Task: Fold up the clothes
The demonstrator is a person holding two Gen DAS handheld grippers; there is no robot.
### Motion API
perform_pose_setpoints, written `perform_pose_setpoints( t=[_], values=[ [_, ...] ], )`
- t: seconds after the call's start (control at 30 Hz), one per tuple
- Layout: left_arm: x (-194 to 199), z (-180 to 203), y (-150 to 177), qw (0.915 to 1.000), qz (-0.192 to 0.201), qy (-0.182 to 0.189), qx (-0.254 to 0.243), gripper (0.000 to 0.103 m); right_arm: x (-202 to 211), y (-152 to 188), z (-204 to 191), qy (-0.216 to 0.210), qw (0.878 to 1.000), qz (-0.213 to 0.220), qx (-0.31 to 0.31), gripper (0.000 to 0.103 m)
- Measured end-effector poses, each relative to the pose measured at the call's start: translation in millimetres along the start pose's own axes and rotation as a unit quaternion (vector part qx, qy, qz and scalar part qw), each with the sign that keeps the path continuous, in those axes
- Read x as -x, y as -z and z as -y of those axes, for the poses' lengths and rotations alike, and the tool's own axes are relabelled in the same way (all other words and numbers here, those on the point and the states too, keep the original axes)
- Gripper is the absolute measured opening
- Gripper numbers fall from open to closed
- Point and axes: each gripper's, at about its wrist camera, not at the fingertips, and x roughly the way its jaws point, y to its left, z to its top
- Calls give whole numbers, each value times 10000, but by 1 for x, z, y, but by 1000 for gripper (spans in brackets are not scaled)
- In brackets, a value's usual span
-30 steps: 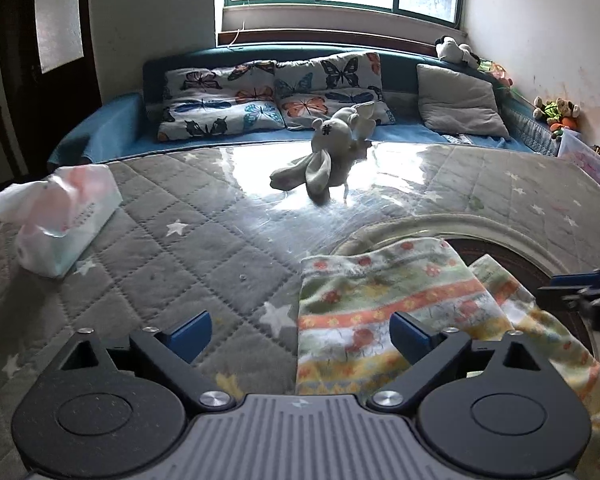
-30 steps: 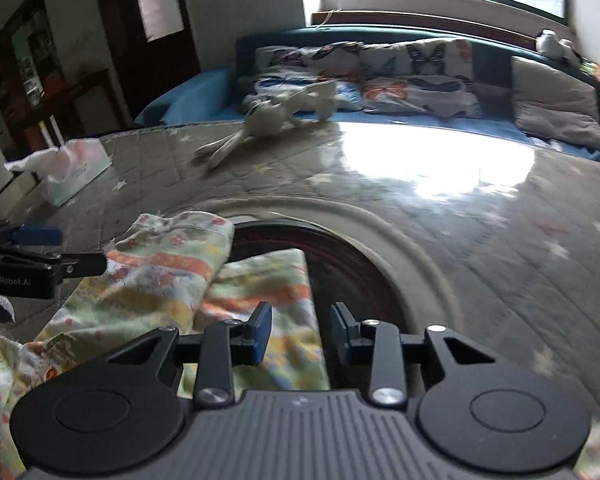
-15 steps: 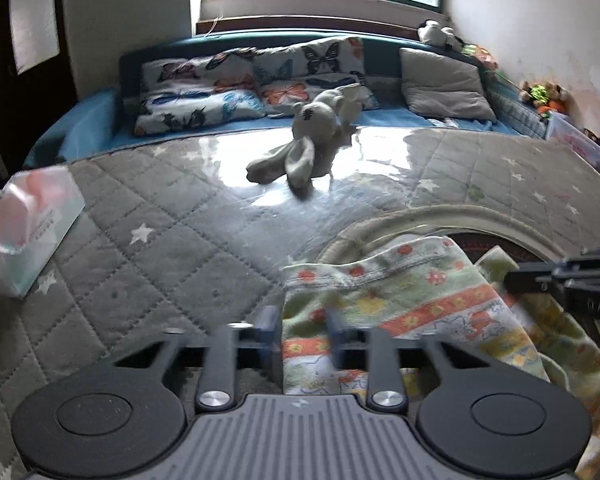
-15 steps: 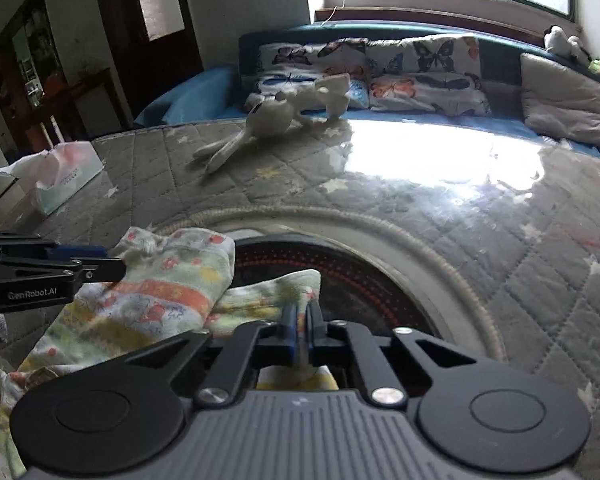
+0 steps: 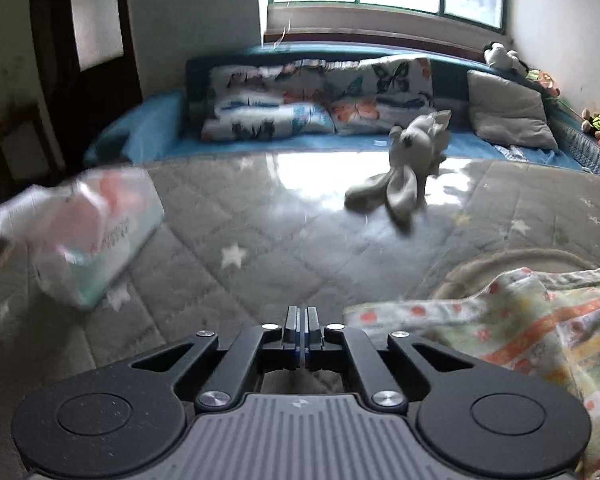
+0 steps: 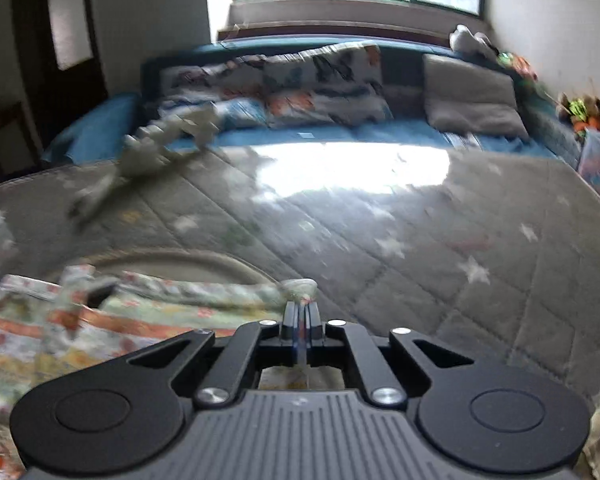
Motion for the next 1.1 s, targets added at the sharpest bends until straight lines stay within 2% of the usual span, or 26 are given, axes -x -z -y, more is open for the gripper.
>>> perform_pose_setpoints(
  t=[0.1,0.2,0.23,0.27,0.33,0.4,0.43,0.53,0.63,0.67,0.73,0.77,0.83,0.9,0.97,1.1],
  values=[
    [7,2,3,9997,45,233,41,8,0,2,8,-151,9997,-10,-178,12],
    [10,11,3,9990,79,424,-67,22,-1,3,6,-350,9992,-37,-205,16],
    [10,15,3,9989,74,447,-130,32,-3,3,5,-341,9993,-53,-156,16],
    [8,20,3,9988,53,438,-197,33,-5,3,4,-321,9994,-65,-148,17],
    [2,25,3,9986,11,433,-312,29,-8,3,3,-313,9994,-65,-126,18],
    [-1,29,3,9979,44,484,-424,12,-8,2,1,-299,9995,-39,-83,8],
    [-1,31,2,9977,87,429,-512,9,-8,2,0,-253,9997,-17,-53,3],
    [-4,33,-1,9974,284,-22,-666,8,-7,1,1,34,9999,80,-53,2],
    [-11,28,-3,9981,223,25,-571,8,-11,-1,6,17,10000,29,-85,5],
    [-12,27,-4,9984,202,48,-535,12,-10,-2,6,42,10000,32,-51,10],
    [-10,24,-6,9989,176,70,-440,18,-5,-3,6,20,10000,22,-19,12],
    [-8,23,-7,9990,163,77,-403,31,-1,-4,6,-59,10000,12,1,14],
    [2,23,-5,9989,147,107,-439,44,8,-4,4,-244,9997,-27,63,18],
    [12,25,-1,9984,140,172,-523,45,18,-1,0,-446,9987,-114,205,21],
    [25,30,7,9971,144,309,-674,51,27,6,-7,-675,9966,-242,398,25],
    [52,41,31,9941,108,519,-947,57,46,29,-27,-979,9902,-507,852,25]
  ],
)
